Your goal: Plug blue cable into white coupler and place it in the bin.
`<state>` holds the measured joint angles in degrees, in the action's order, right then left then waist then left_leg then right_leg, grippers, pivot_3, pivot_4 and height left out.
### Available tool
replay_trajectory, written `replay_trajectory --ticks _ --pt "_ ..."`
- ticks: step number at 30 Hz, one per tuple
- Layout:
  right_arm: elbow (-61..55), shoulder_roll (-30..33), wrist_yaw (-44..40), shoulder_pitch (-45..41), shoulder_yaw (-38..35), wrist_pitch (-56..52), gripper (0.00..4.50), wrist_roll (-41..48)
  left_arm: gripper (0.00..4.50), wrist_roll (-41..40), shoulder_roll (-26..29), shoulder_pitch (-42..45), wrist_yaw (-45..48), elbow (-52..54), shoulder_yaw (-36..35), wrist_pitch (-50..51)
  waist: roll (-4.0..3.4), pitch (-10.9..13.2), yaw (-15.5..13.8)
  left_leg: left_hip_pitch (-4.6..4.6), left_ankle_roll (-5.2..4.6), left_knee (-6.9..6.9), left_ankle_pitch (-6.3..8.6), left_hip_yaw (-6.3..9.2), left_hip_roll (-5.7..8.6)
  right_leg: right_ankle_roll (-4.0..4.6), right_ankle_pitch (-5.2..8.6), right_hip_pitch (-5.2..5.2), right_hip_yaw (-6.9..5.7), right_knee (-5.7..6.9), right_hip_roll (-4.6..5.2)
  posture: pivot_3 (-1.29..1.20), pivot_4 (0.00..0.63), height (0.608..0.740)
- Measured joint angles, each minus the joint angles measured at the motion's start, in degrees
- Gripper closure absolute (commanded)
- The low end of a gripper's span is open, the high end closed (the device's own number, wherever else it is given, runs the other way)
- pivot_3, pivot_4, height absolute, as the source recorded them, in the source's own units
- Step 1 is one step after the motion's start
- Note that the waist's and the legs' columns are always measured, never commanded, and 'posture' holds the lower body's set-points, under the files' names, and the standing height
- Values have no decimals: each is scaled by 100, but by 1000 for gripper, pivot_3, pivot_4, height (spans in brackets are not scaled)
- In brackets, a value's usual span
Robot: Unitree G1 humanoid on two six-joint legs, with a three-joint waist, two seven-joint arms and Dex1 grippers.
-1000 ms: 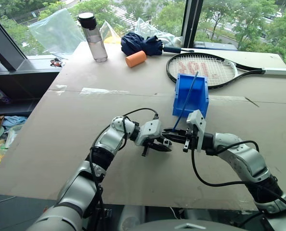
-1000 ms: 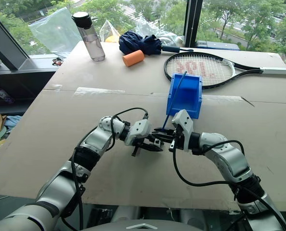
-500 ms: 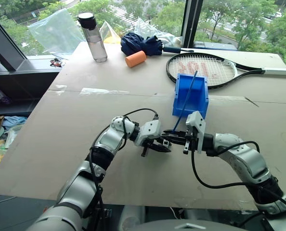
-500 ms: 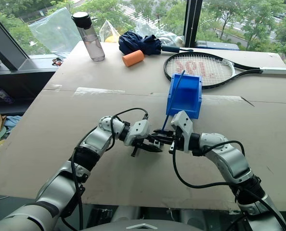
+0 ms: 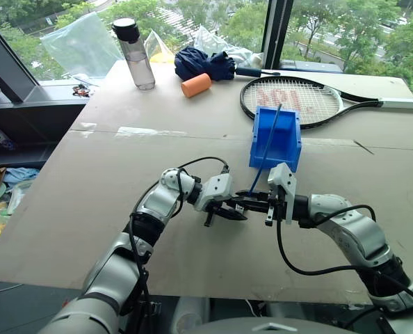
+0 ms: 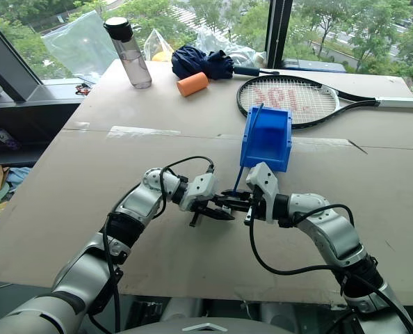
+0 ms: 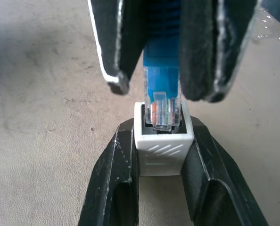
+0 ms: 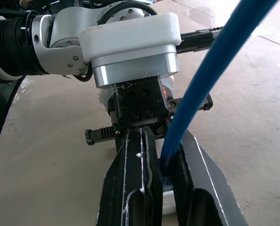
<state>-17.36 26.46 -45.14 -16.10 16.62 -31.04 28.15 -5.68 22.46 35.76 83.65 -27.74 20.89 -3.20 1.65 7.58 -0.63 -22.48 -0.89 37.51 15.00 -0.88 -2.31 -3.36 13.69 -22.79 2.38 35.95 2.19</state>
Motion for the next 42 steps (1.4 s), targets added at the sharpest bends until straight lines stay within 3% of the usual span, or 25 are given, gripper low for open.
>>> replay_trajectory --ticks 7,17,27,28,29,34,38,42 --pt "-20 108 -50 -69 70 2 4500 -248 3920 11 -13 -3 -9 -1 0 -2 0 0 0 0 0 0 0 0 0 0 0 0 0 1 0 0 150 740" --pt "-237 386 -55 -643 818 -142 4500 -1167 3920 71 -26 -10 -24 0 -3 -11 -3 -7 1 10 0 2 0 0 0 1 0 3 2 9 -2 0 150 740" --pt "-167 287 -115 -851 913 -481 4500 -1253 3920 86 -6 -32 -99 9 -9 4 -4 -13 3 29 0 3 0 -3 0 2 1 12 6 22 -2 0 150 740" --pt "-135 242 -126 -814 868 -450 4500 -1244 2810 77 -1 -40 -95 29 -13 58 -1 -14 4 31 0 2 0 -4 0 2 1 13 7 23 -3 0 150 740" --pt "-65 149 -129 -716 784 -364 4500 -1208 2568 4 0 -75 -91 128 -28 148 0 -15 3 31 0 2 0 -4 -1 2 1 13 7 24 -4 0 150 740" --pt "37 -337 124 -307 -147 -541 4500 -511 305 -538 254 -624 -489 1331 -569 1059 -8 -9 75 28 0 1 0 -6 -7 0 1 6 13 37 -4 0 150 740" --pt "90 -322 572 -808 -1398 -1057 4500 92 305 -1175 667 -1650 -1327 2872 -1480 2265 -16 -2 163 41 0 -8 0 3 -11 0 1 3 14 52 -3 0 150 740" --pt "1253 -289 1017 -2248 -1923 -1601 4500 176 305 -1665 623 -2412 -2309 4339 -2087 3053 -20 1 172 53 1 -12 0 -5 -12 2 1 4 19 59 -4 0 150 740"
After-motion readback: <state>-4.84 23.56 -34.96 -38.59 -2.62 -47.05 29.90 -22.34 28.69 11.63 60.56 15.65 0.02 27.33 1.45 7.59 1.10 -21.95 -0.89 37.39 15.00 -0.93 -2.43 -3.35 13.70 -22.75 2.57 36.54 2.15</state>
